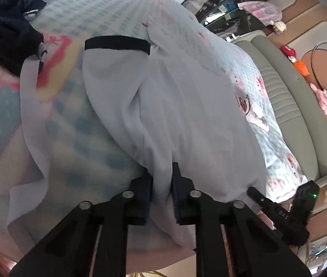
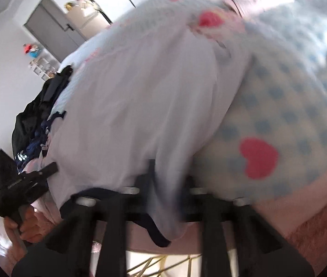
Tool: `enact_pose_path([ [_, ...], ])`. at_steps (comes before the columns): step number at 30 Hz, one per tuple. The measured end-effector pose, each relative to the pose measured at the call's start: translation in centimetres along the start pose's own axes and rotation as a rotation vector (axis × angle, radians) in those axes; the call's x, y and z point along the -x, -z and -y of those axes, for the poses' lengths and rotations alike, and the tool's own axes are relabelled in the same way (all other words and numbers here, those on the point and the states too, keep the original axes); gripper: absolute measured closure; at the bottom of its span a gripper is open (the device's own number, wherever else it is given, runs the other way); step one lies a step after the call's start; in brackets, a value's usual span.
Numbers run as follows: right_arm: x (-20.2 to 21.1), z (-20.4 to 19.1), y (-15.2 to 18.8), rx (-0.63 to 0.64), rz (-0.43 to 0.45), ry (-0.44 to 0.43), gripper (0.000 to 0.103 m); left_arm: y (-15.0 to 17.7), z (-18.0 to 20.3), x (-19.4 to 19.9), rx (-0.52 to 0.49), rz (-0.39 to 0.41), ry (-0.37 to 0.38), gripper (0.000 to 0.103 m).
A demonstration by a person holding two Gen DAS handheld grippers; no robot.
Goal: Fold clothes
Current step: 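Open both grippers and release the hem onto the bed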
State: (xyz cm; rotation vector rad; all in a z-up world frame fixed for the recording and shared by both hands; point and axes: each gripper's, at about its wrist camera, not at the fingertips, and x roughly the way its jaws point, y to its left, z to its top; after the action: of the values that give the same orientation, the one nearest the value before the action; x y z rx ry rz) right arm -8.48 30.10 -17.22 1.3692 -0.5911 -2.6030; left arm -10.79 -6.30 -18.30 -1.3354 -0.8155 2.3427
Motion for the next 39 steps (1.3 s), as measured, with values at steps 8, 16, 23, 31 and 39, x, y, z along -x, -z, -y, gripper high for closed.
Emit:
enact_pose_path([
  [8, 3.8, -0.6, 1.0, -0.005, 0.063, 0.034, 0.097, 1.9, -0.4, 2.4, -0.005, 0.030, -0.039, 0.092],
  [16, 2.6, 2.0, 2.5, -0.103, -0.023, 0.048, 0.093, 1.2, -1.8, 4.2, 0.009, 0.046, -0.064, 0.077],
  [23, 4.4, -0.4, -0.6, 0.051, 0.051, 0.105, 0.080, -4.7, -2.1, 2.7, -0.010, 0.112, -0.167, 0.055],
  [31, 1.9, -2.0, -0.2, 0.054, -0.040, 0.063, 0.080, -8.2, -2.6, -2.4, -0.024, 0.062, -0.214, 0.067],
  [39, 0.9, -5.1, 0.3, 0.137, -0.080, -0.024, 0.080, -6.8, -3.4, 2.2, 0.058, 0.188, -0.261, 0.100],
])
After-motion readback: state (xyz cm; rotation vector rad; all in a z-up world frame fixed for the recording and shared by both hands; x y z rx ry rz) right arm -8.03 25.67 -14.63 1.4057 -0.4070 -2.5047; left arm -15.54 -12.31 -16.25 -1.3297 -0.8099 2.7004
